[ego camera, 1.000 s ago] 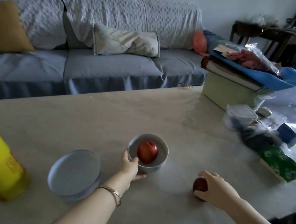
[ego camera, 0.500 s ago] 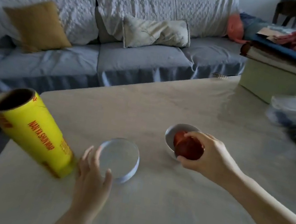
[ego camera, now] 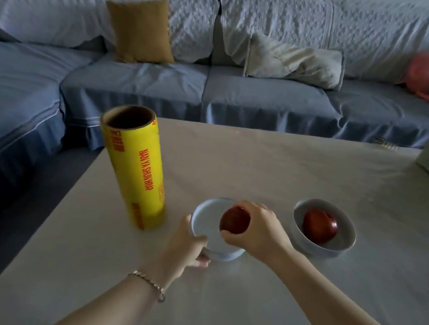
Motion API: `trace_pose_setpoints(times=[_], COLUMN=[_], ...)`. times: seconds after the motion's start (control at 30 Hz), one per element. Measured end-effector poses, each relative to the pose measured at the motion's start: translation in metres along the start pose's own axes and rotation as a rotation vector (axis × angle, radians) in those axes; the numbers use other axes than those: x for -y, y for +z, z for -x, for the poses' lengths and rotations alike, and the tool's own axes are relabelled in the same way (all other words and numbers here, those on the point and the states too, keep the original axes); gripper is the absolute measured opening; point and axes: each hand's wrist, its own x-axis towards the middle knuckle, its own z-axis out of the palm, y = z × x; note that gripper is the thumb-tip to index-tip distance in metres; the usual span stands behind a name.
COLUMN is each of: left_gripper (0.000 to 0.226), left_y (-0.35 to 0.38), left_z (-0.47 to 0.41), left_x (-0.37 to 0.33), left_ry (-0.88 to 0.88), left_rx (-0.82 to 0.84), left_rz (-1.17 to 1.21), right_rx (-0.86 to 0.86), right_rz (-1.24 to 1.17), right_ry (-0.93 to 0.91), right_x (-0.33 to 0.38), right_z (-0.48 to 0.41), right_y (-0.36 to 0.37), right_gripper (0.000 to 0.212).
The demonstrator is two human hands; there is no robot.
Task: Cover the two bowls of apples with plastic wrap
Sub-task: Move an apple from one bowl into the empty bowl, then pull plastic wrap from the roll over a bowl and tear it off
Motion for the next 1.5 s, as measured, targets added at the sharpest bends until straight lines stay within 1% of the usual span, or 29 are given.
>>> trace_pose_setpoints(times=[0.07, 0.17, 0.27, 0.33, 0.4, 0.43, 0.47, 0.53, 0.57, 0.6, 0.63, 0.7, 0.73, 0.83, 0.93, 1.03, 1.07, 1.13, 1.23, 1.27, 1.3, 1.37, 1.43, 1.5], left_gripper=[0.040, 0.045, 0.037, 0.038, 0.045, 0.054, 0.069, 0.096, 0.105, 0.110, 0.113, 0.114, 0.115, 0.113, 0.094, 0.088, 0.089, 0.091, 0.076, 0.076, 0.080, 0.085, 0.079, 0.078], left_y=[-0.003, -0.007, -0.012, -0.016, -0.019, -0.021, -0.025, -0.042, -0.053, -0.064, -0.077, -0.097, -0.104, -0.112, -0.107, -0.101, -0.100, -0.096, -0.090, -0.087, -0.083, -0.074, -0.065, -0.055], left_z=[0.006, 0.019, 0.025, 0.019, 0.016, 0.015, 0.013, 0.010, 0.010, 0.006, -0.002, -0.017, -0.023, -0.033, -0.032, -0.020, -0.013, 0.009, 0.047, 0.059, 0.071, 0.088, 0.097, 0.102], left_x=[0.003, 0.014, 0.031, 0.042, 0.048, 0.050, 0.050, 0.039, 0.028, 0.017, 0.006, -0.014, -0.022, -0.041, -0.048, -0.051, -0.053, -0.058, -0.064, -0.064, -0.064, -0.060, -0.054, -0.048], left_ry=[0.007, -0.027, -0.017, -0.026, -0.019, 0.008, 0.055, 0.145, 0.171, 0.201, 0.264, 0.407, 0.439, 0.452, 0.464, 0.494, 0.504, 0.508, 0.476, 0.462, 0.448, 0.423, 0.390, 0.356], left_rx=[0.026, 0.084, 0.100, 0.096, 0.102, 0.052, -0.074, -0.417, -0.541, -0.605, -0.624, -0.563, -0.538, -0.527, -0.570, -0.585, -0.565, -0.501, -0.362, -0.297, -0.231, -0.139, -0.089, -0.046], left_rz=[0.006, 0.042, 0.080, 0.087, 0.038, -0.009, -0.072, -0.150, -0.126, -0.093, -0.078, -0.051, -0.046, 0.009, 0.012, 0.021, 0.040, 0.076, 0.047, 0.037, 0.025, 0.005, 0.011, 0.015], right_rx=[0.056, 0.194, 0.297, 0.325, 0.318, 0.323, 0.325, 0.314, 0.290, 0.255, 0.230, 0.198, 0.184, 0.137, 0.091, 0.034, 0.005, -0.070, -0.213, -0.260, -0.294, -0.326, -0.343, -0.363], right_rz=[0.076, 0.168, 0.259, 0.338, 0.358, 0.354, 0.350, 0.328, 0.313, 0.302, 0.292, 0.255, 0.228, 0.127, 0.003, -0.106, -0.140, -0.208, -0.357, -0.418, -0.474, -0.545, -0.564, -0.598], right_ry=[-0.003, -0.016, -0.033, -0.044, -0.036, -0.033, -0.037, -0.039, -0.045, -0.055, -0.061, -0.071, -0.072, -0.049, -0.031, -0.085, -0.119, -0.177, -0.235, -0.257, -0.275, -0.293, -0.275, -0.227], right_x=[0.002, 0.003, -0.001, -0.003, -0.006, -0.007, -0.008, -0.008, -0.008, -0.008, -0.008, -0.007, -0.006, -0.005, -0.005, 0.000, 0.003, 0.016, 0.045, 0.056, 0.067, 0.081, 0.083, 0.076], right_z=[-0.006, -0.005, 0.008, 0.015, 0.018, 0.019, 0.019, 0.021, 0.021, 0.021, 0.022, 0.024, 0.025, 0.032, 0.038, 0.043, 0.044, 0.042, 0.035, 0.033, 0.032, 0.032, 0.036, 0.042], right_y=[0.009, 0.025, 0.044, 0.051, 0.051, 0.049, 0.046, 0.038, 0.033, 0.028, 0.023, 0.014, 0.010, 0.005, 0.004, -0.002, -0.006, -0.014, -0.028, -0.032, -0.038, -0.045, -0.047, -0.044], right_gripper=[0.042, 0.045, 0.047, 0.048, 0.053, 0.056, 0.058, 0.057, 0.054, 0.051, 0.048, 0.042, 0.037, 0.026, 0.022, 0.012, 0.015, 0.023, 0.022, 0.022, 0.021, 0.023, 0.026, 0.023])
